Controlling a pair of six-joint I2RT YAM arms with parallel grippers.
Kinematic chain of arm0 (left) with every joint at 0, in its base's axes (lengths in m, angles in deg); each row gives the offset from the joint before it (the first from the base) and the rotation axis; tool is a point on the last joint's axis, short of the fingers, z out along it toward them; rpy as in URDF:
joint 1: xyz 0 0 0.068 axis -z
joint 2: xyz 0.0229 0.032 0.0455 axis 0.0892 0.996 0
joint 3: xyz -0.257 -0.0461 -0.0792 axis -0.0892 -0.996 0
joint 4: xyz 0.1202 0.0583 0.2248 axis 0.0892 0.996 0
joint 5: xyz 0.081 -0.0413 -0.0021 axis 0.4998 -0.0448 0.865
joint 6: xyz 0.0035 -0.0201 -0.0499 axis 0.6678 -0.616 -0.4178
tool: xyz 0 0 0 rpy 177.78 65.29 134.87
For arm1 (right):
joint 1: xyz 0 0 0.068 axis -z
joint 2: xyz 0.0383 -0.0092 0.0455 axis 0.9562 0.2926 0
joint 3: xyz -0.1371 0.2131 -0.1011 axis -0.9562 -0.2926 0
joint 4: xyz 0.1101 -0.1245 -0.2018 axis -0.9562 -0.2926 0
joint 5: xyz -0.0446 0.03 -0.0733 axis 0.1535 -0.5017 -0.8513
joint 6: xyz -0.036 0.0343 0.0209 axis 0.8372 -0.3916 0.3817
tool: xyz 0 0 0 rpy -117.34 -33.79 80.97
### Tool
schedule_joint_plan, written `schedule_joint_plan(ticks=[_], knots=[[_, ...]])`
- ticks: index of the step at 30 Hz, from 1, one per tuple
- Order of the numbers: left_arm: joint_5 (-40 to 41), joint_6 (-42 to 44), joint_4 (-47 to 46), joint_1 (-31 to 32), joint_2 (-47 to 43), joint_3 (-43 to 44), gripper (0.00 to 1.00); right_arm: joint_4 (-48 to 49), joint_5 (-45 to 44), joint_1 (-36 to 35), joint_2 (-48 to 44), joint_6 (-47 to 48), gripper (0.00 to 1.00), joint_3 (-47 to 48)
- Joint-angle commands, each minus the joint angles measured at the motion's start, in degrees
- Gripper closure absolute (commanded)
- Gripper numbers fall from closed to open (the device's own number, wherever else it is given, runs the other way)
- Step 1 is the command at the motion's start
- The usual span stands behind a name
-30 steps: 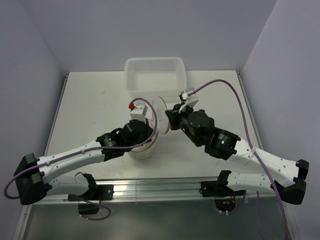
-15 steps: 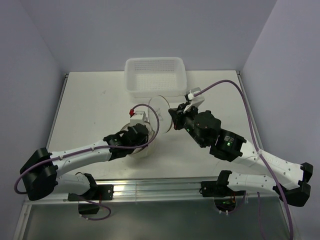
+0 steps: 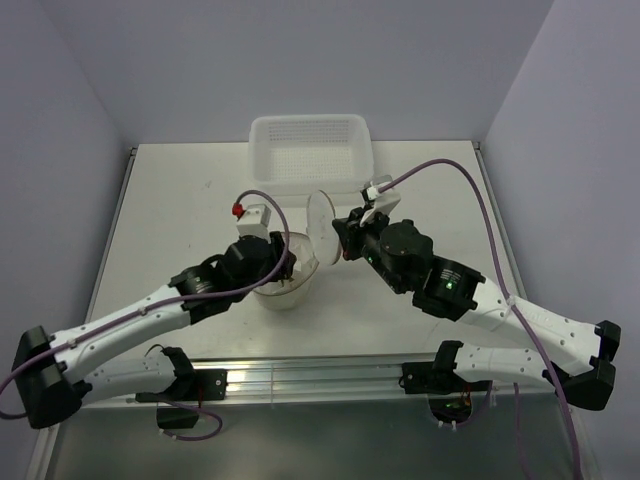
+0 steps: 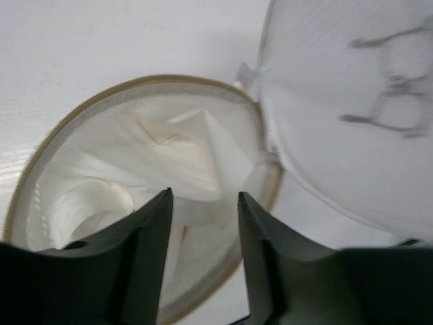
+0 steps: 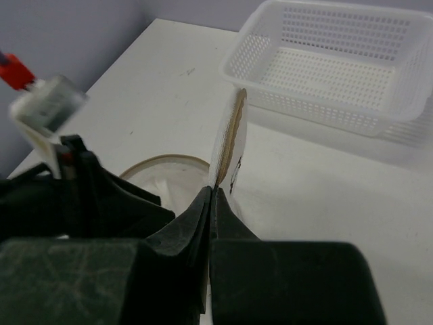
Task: Place the bra in the laundry bag and zip it closed
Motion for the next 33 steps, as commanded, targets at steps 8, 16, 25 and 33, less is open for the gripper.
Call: schedule_joint_plan(ticks=[8,16,25,33], knots=[[1.5,1.9,7.9,-0.8,-12.6,6.0,0.45,0.8,-2.1,-0.1,0.1,0.6,1.00,2.3],[2.6,-4.1,13.0,-6.5,-23.8,-6.4,0.48,-4.2,-4.9,-0.1,0.1,2.4,1.00,3.0],[-2.2,-3.4,7.6,-8.7,-21.7,-10.2,0.55,-6.8,-5.0,-0.2,0.9,2.2,1.00,3.9],[-0.8,-3.8,4.9,-8.8,-22.6,-11.9,0.95,-8.7,-5.9,-0.2,0.2,1.7,1.00,4.8]])
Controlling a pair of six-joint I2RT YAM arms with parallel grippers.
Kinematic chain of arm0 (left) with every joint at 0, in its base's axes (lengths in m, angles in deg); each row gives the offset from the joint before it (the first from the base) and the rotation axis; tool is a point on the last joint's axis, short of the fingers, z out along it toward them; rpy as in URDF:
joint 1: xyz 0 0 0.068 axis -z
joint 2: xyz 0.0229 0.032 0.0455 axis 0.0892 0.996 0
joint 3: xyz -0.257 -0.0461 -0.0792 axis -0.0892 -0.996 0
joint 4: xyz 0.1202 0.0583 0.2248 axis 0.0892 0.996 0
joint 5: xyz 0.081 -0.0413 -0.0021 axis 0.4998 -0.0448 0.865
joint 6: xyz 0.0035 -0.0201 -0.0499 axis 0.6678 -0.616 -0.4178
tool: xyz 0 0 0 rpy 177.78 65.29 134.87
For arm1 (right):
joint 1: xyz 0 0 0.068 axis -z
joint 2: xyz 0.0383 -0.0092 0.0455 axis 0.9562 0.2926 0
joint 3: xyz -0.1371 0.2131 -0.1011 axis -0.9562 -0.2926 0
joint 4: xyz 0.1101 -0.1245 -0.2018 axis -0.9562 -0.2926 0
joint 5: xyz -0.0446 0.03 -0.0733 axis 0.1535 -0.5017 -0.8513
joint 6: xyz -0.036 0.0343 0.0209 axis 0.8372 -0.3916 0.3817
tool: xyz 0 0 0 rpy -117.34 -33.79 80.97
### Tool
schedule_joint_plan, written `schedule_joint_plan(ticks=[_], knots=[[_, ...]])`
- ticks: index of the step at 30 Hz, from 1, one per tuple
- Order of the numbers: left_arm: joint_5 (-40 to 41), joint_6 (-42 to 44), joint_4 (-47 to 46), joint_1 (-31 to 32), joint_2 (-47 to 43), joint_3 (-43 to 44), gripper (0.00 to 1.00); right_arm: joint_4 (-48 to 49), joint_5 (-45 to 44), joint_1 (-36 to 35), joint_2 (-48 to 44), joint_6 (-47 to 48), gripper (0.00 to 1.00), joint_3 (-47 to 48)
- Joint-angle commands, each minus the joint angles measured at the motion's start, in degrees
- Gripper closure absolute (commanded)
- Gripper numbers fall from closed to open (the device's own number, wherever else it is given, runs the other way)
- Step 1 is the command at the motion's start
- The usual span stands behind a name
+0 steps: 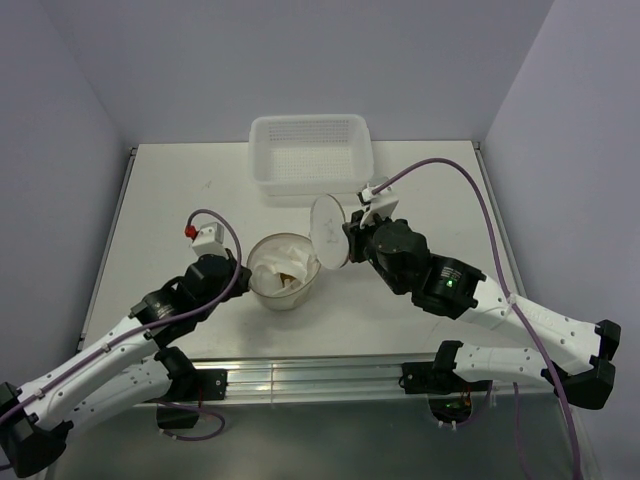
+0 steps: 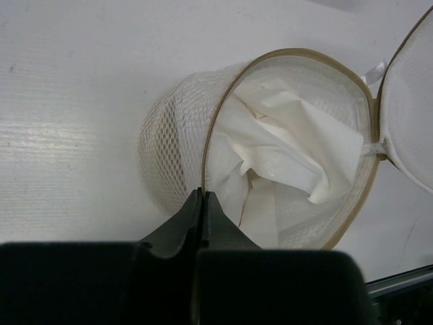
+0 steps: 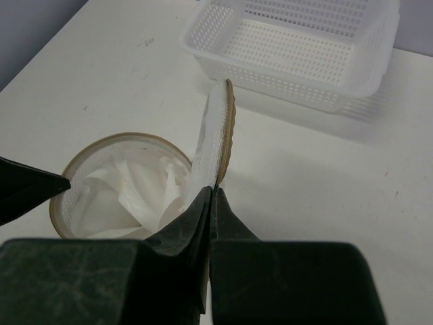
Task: Place the bra in the laundry bag and zip it closed
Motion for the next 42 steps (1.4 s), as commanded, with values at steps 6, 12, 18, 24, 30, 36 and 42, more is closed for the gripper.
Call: schedule_joint_plan(ticks=[6,12,18,24,30,36,42], knots=[[-2.0,1.1,-7.1,-0.3,-1.8,-0.1,1.00,-4.1,-3.9,-0.2,0.3,-0.4,1.00,5.7],[-5.5,2.7,-15.5,-0.3,4.5,0.9,1.00,-15.0,-11.2,-3.8,8.9,-0.4,1.00,15.5],[-5.6,3.8,-18.0,-2.0,3.0,-0.5,1.00,-15.2,-8.9,-11.5,28.4,-3.3,0.70,29.5],[-9.0,4.1,-18.7,-5.2,-0.5,-3.4,1.00,-14.5,-4.0,-10.4,26.6,-6.4,0.31,26.5],[-11.4,4.0,-20.7,-7.0,-0.9,-4.9,1.00,-3.1,5.6,2.4,9.0,-12.2,0.38,4.9],[-13.1,4.2,-24.1,-7.8,0.9,-5.3,1.00,11.6,19.9,13.7,3.2,-19.2,0.34,-10.7],[-14.4,6.4,-29.6,-8.4,5.7,-2.9,1.00,27.1,37.4,23.2,4.9,-26.5,0.22,-20.8]])
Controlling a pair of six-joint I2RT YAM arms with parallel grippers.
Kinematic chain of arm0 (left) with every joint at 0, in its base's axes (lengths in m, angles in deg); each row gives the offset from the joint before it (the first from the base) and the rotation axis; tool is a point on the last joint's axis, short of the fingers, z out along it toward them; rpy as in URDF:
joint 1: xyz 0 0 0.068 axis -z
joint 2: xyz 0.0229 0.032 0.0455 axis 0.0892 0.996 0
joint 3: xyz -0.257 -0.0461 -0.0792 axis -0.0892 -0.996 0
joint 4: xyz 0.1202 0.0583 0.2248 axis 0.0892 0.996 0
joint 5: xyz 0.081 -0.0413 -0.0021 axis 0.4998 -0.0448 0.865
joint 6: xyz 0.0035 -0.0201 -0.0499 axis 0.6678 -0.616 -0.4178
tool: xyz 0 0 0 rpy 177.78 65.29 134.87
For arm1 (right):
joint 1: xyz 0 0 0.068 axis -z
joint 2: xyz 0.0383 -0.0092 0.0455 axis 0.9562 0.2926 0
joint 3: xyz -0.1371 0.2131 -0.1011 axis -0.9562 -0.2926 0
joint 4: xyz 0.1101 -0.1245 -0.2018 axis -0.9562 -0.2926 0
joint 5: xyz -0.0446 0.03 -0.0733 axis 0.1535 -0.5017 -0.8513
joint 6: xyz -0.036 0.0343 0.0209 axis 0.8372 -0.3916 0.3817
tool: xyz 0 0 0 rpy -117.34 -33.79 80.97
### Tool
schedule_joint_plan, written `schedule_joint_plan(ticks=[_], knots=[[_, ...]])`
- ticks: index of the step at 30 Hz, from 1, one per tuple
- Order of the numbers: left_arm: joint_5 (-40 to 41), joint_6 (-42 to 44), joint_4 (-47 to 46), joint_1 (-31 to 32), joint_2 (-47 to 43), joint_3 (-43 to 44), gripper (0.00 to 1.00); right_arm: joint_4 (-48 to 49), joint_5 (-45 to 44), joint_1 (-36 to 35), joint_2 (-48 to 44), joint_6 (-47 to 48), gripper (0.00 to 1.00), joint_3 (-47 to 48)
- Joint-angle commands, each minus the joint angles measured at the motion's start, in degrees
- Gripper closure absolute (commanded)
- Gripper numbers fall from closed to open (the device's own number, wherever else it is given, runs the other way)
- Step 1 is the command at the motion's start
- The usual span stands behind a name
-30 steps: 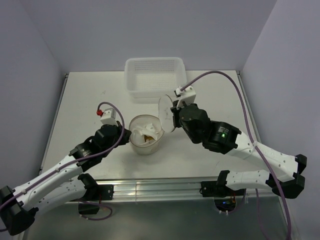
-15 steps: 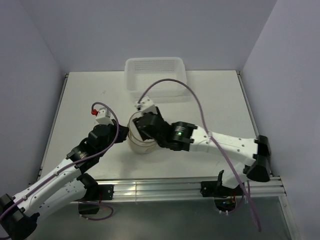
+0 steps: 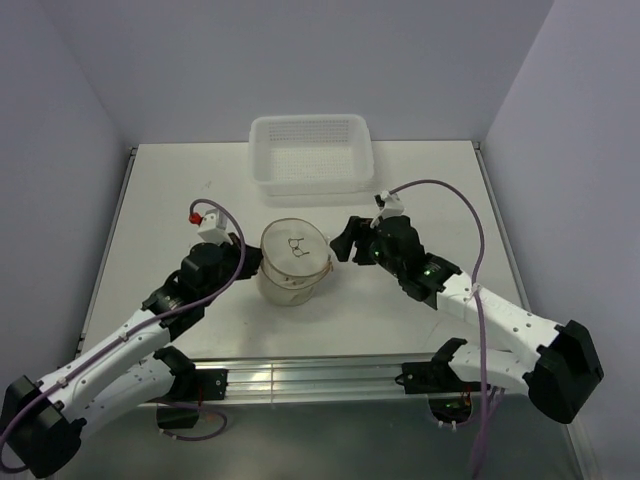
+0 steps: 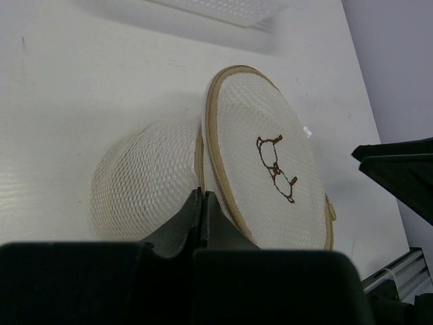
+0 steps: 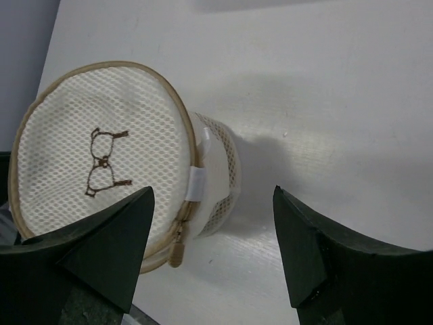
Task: Place the bra in the laundry bag and zip it closed
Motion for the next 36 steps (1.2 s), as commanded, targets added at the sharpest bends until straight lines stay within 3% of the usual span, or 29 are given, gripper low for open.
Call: schedule_joint_plan(ticks=[1,5,9,16,19,20,22,23,30,32,33,36], knots=[[-2.0,2.5,-6.8,-0.5,2.7,3.3,1.00,15.5,13.6,5.1,2.0,-6.7,0.22,-3.0],[-2.6,3.3,-8.0,-0.5,5.0,4.3,1.00,21.9,22.6,11.4,7.7,-10.8,0.14,-4.7],[-2.7,3.6,-7.9,-0.7,4.6,4.0,1.00,29.5,29.0,12.8,12.2,-14.1,0.14,-5.4],[-2.8,3.4,-7.7,-0.8,2.6,2.9,1.00,32.7,29.8,12.9,17.2,-18.0,0.18,-6.0],[-4.4,3.3,-8.8,-0.9,2.5,2.6,1.00,33.8,28.4,12.9,17.2,-19.0,0.32,-6.6],[-4.6,3.2,-9.3,-0.9,2.5,2.6,1.00,34.5,28.3,13.0,16.6,-20.0,0.59,-7.6],[-4.5,3.5,-9.3,-0.8,2.9,3.5,1.00,36.6,27.6,12.9,15.5,-20.6,0.70,-8.9],[-4.3,3.8,-9.2,-0.8,3.5,3.8,1.00,36.4,26.4,12.9,14.1,-20.8,0.81,-10.0],[-1.5,4.2,-8.1,-1.0,8.4,9.9,0.99,32.4,14.1,10.3,5.9,-23.0,0.99,-15.7],[-0.7,4.7,-5.6,-0.9,9.0,13.1,0.86,31.9,8.9,8.2,3.8,-24.7,1.00,-16.9],[0.2,4.7,-4.2,-0.9,9.0,14.0,0.68,31.7,7.5,7.3,3.2,-25.1,1.00,-17.1],[2.5,3.5,2.9,-0.7,6.4,16.2,0.54,30.3,0.2,4.1,1.4,-26.3,1.00,-16.7]])
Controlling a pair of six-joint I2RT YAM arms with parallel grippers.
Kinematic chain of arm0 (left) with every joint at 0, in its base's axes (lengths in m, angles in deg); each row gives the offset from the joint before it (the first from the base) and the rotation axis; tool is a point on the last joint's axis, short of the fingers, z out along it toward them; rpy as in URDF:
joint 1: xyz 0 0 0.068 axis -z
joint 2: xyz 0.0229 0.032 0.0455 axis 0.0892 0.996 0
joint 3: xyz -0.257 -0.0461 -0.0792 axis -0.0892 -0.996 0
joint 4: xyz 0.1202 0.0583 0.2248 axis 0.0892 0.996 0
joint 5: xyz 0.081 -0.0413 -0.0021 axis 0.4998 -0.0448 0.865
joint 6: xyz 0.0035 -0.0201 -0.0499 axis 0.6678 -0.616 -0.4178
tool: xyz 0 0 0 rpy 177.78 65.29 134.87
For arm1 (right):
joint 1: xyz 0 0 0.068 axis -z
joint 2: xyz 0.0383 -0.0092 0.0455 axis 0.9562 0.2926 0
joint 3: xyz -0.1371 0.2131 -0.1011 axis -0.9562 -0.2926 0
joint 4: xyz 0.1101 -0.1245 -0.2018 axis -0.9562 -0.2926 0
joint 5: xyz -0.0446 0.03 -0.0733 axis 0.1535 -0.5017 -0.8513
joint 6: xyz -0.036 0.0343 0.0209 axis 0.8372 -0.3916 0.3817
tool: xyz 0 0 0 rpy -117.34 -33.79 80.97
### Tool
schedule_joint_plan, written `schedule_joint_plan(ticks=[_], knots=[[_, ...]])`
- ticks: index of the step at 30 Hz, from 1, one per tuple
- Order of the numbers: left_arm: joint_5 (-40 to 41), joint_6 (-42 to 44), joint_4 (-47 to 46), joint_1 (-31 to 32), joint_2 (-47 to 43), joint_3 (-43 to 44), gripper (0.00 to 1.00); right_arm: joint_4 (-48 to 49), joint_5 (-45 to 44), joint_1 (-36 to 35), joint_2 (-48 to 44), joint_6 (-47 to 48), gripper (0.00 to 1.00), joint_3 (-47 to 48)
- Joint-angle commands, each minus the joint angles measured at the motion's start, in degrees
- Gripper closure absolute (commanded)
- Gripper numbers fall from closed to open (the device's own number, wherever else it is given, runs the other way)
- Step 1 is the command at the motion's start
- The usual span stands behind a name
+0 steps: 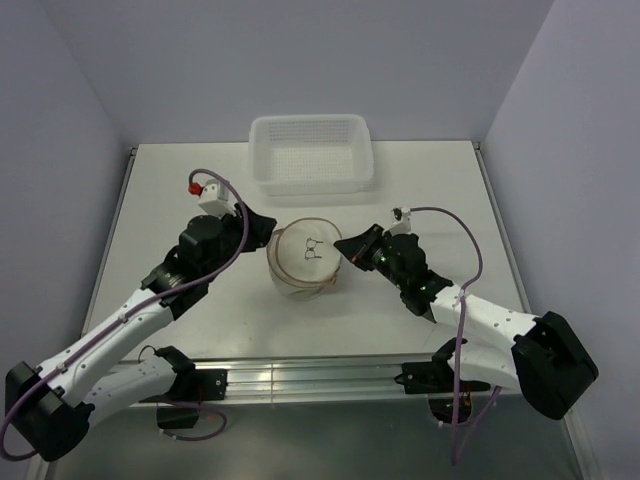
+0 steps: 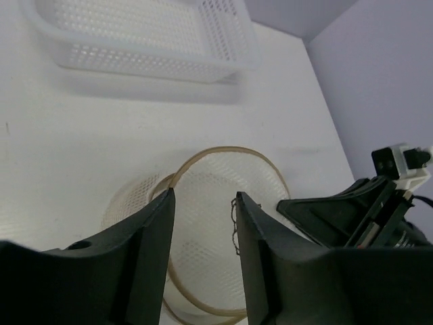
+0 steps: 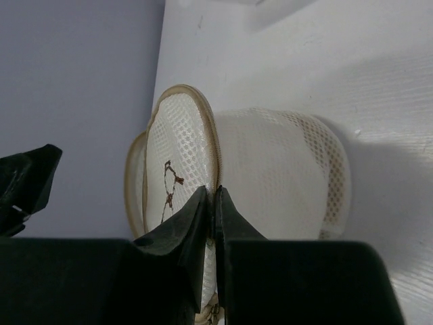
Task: Place the bra in the laundry bag and zip it closed
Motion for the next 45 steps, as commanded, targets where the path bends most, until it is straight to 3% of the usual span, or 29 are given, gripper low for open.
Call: schedule_joint_plan(ticks=[1,4,7,10,11,14,16,19,22,27,35,45], knots=[[3.7,-0.6,5.8,0.3,-5.7,3.7,0.52,0.1,-11.6,-3.5,-2.6,-2.3,1.00,0.1],[8.1,-2.5,13.1,3.2,-11.9,3.1,0.53,0.3,-14.0,-5.9,-1.4,-3.1,1.00,1.3],[6.2,-6.0,16.3,9.9,-15.6,1.4,0.61,0.6,-14.6,-7.0,0.0,-3.5,1.00,1.9],[7.6,-12.4,12.1,18.3,-14.3,-3.3,0.69,0.7,-15.3,-7.9,0.4,-3.7,1.00,2.4],[9.2,-15.0,10.6,24.6,-13.0,-4.2,0.71,0.5,-15.6,-8.0,0.4,-3.6,1.00,2.5],[15.4,-17.8,5.0,33.3,-6.3,-5.5,0.88,-0.5,-16.3,-8.4,0.2,-3.1,1.00,2.6],[16.2,-18.0,0.2,35.1,-1.4,-5.4,0.95,-1.2,-16.4,-8.5,-0.1,-2.8,1.00,2.6],[18.1,-19.3,-4.7,36.3,3.8,-5.3,0.92,-2.0,-16.7,-8.5,-0.9,-2.1,1.00,2.5],[18.2,-19.9,-8.5,36.2,8.2,-5.2,0.79,-2.5,-17.3,-8.5,-1.3,-1.8,1.00,2.4],[19.3,-21.7,-8.9,35.6,14.2,-3.3,0.69,-1.2,-16.3,-8.5,-1.5,-1.3,1.00,1.8],[17.8,-20.8,-11.6,32.4,17.2,-3.4,0.69,-1.1,-15.9,-8.6,-2.0,-0.9,1.00,1.2],[15.9,-18.3,-14.2,32.1,19.3,-2.7,0.61,-1.2,-15.6,-8.6,-1.9,-0.6,1.00,1.2]])
